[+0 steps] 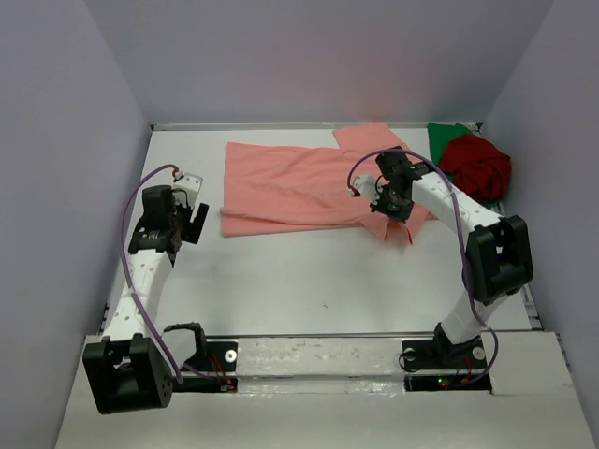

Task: Fold and stack the t-shirts
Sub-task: Fold the flattened tshirt in 1/3 of the way

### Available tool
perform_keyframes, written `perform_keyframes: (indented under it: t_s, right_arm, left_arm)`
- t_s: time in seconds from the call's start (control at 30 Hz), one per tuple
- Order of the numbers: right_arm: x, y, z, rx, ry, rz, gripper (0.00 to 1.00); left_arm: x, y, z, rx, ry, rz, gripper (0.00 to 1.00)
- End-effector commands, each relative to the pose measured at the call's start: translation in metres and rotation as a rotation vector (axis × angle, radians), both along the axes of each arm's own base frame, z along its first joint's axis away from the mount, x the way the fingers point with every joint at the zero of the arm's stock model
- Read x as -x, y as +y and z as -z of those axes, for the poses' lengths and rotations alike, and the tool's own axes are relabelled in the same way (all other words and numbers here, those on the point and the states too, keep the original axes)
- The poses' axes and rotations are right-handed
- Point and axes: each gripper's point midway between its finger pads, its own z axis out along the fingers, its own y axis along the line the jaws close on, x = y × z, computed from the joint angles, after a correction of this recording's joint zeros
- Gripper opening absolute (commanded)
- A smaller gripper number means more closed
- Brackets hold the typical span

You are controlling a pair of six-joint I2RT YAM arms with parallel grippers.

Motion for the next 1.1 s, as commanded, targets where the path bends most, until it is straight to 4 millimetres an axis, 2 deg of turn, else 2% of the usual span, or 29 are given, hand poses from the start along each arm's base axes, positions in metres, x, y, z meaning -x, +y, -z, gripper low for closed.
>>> perform_keyframes:
  t_s: [0.0, 0.4, 0.53, 0.8, 0.87, 1.03, 1.07]
  right_arm:
    - [-0.029, 0.004, -0.003, 0.023, -0.080, 0.033, 0.00]
    - [-0.090, 0.006, -0.010, 0.070, -0.242, 0.114, 0.00]
    - [-0.114, 0.009, -0.022, 0.075, -0.316, 0.133, 0.00]
    - [-0.148, 0.014, -0.032, 0.094, -0.382, 0.152, 0.00]
    - [-0.155, 0.009, -0.027, 0.113, -0.381, 0.157, 0.00]
    - [-0.181, -0.003, -0.035, 0.133, -0.428, 0.179, 0.00]
    - [-0.186, -0.008, -0.029, 0.141, -0.421, 0.190, 0.00]
  left_arm:
    - [-0.004, 0.001, -0.021, -0.001, -0.065, -0.001, 0.99]
    - [-0.007, 0.001, -0.015, -0.002, -0.050, 0.004, 0.99]
    - [-0.008, 0.001, -0.014, -0.004, -0.046, 0.003, 0.99]
    - [-0.010, 0.001, -0.009, -0.002, -0.031, 0.003, 0.99]
    - [-0.011, 0.002, -0.009, -0.003, -0.031, 0.002, 0.99]
    - [-0.012, 0.001, -0.010, -0.003, -0.031, 0.006, 0.99]
    - [-0.012, 0.001, -0.008, -0.002, -0.026, 0.006, 0.99]
